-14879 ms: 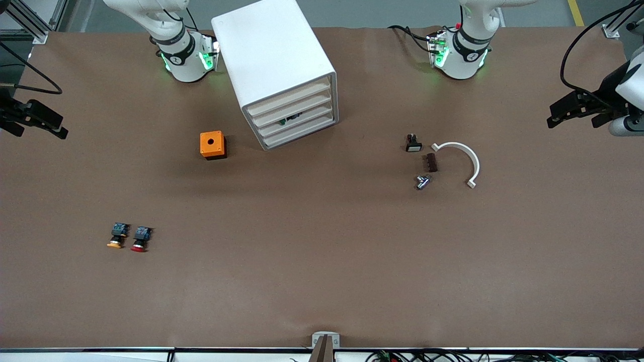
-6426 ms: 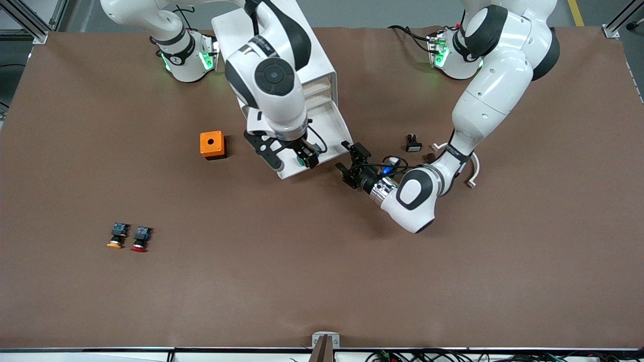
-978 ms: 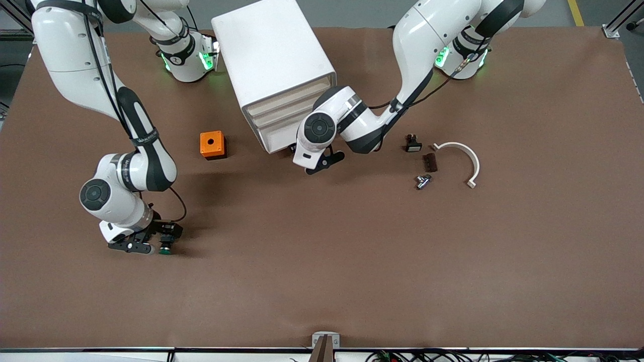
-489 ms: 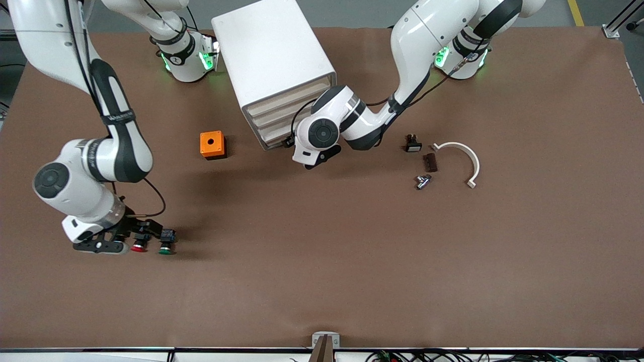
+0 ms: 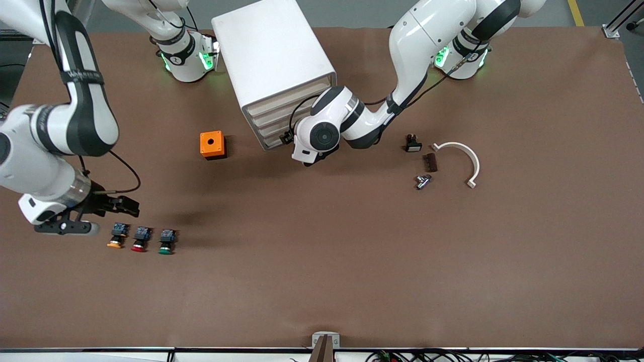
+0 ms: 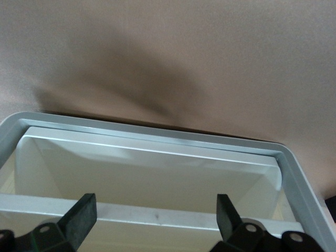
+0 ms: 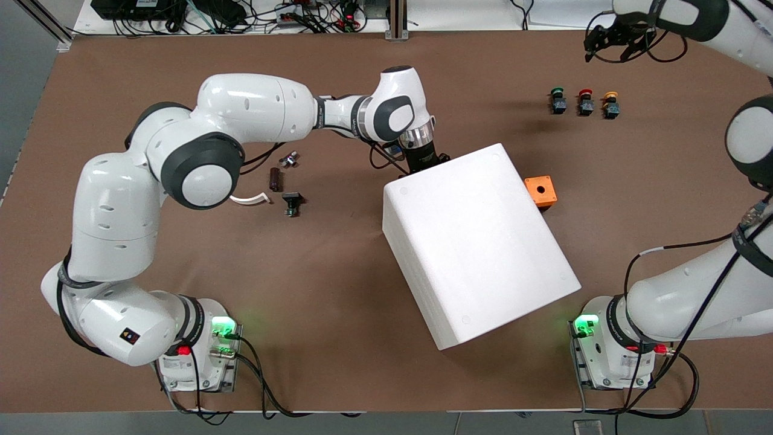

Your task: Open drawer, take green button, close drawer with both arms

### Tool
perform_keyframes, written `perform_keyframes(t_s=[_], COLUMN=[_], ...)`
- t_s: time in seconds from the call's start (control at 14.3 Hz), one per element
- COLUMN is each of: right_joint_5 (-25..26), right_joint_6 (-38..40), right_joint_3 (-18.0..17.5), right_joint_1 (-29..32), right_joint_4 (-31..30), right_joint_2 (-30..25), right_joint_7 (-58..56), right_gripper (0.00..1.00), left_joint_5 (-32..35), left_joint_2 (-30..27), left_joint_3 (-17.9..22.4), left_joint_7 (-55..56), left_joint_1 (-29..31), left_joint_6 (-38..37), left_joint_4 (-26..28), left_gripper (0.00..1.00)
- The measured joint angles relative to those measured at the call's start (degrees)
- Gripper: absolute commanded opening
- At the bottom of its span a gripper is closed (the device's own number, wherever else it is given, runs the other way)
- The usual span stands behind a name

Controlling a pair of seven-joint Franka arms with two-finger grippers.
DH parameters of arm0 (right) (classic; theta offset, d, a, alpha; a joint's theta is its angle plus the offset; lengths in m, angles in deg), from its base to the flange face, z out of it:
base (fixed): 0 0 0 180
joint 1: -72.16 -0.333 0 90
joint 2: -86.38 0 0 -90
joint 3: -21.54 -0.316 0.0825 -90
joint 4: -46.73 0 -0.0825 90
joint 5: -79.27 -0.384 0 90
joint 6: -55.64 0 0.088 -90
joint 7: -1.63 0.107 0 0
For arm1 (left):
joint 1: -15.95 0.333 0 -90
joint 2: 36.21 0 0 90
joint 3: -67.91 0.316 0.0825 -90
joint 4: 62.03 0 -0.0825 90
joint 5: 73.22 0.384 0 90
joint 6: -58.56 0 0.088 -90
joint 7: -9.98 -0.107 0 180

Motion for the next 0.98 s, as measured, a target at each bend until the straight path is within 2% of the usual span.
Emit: perform_keyframes(t_s=[0.49,0.77,0.98], right_joint_5=[0.00,0.00,0.00], right_joint_6=[12.72,18.24,20.36], right_joint_3=[-0.20,0.01,0.05], right_joint_1=[-0.02,-0.01,-0.01], right_joint_4=[-0.02,0.00,0.25], right_joint_2=[-10.48,-15.09,-17.55], right_joint_7=[0.00,0.32,1.14], right_gripper=[1.00,1.00,1.00], left_joint_5=[0.02,8.50,11.07], left_joint_2=[-0.25,-1.17,-3.16], left_joint_3=[0.06,0.26,0.30], left_joint_7=[-0.56,-4.97,-6.72], left_joint_1=[0.93,5.13,9.42], left_joint_6=[0.61,0.99,0.97], left_joint_4=[-0.57,-2.84,-4.57], left_gripper=[1.00,1.00,1.00])
